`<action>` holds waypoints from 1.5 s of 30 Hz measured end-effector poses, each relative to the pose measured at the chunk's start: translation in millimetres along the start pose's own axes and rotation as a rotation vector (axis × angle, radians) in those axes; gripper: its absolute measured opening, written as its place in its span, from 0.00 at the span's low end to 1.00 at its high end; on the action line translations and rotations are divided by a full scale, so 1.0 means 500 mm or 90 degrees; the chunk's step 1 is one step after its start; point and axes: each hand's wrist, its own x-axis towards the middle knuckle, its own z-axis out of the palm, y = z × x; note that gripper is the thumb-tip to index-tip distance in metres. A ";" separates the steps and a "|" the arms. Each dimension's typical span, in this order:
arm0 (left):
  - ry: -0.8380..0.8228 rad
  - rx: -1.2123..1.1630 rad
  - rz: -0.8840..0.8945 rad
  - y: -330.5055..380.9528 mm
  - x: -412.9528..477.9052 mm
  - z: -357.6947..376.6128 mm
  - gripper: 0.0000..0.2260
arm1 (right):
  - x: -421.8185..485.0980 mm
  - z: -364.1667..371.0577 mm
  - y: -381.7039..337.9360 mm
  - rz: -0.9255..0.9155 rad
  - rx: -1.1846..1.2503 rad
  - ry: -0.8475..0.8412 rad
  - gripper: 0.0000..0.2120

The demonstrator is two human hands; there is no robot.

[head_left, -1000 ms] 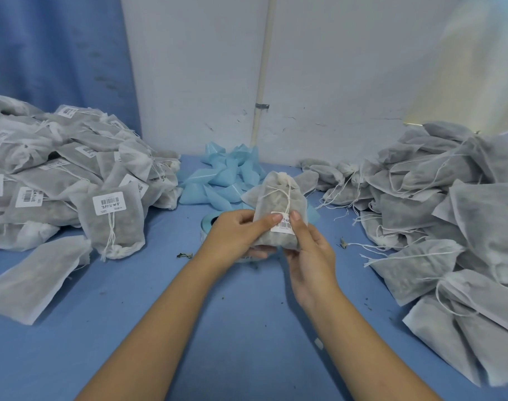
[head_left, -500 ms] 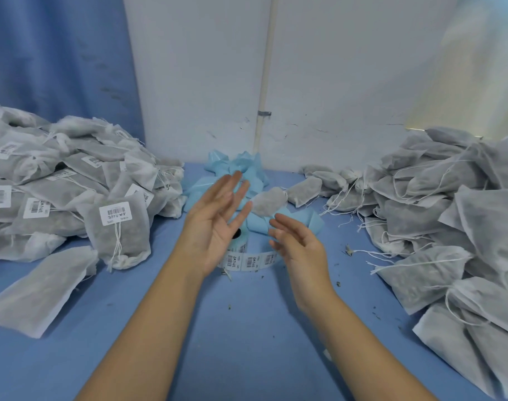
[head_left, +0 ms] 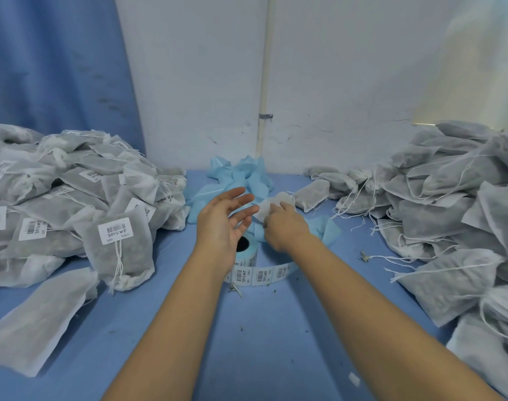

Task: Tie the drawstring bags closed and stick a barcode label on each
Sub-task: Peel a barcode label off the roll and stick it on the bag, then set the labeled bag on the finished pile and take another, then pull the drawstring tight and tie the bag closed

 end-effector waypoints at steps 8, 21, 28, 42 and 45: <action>0.030 0.000 -0.010 -0.012 0.008 0.000 0.11 | 0.009 0.012 0.009 0.018 -0.064 -0.065 0.24; 0.048 -0.002 0.030 -0.032 -0.021 0.007 0.07 | -0.106 -0.059 -0.023 -0.085 0.246 0.384 0.18; 0.031 0.279 0.058 -0.043 -0.068 0.019 0.10 | -0.227 -0.018 -0.033 -0.196 0.466 0.508 0.13; 0.136 0.590 0.207 -0.080 -0.106 0.004 0.12 | -0.241 0.043 0.008 -0.041 0.750 0.421 0.30; 0.112 0.927 0.242 -0.097 -0.110 -0.026 0.14 | -0.245 0.042 0.008 -0.045 0.808 0.438 0.21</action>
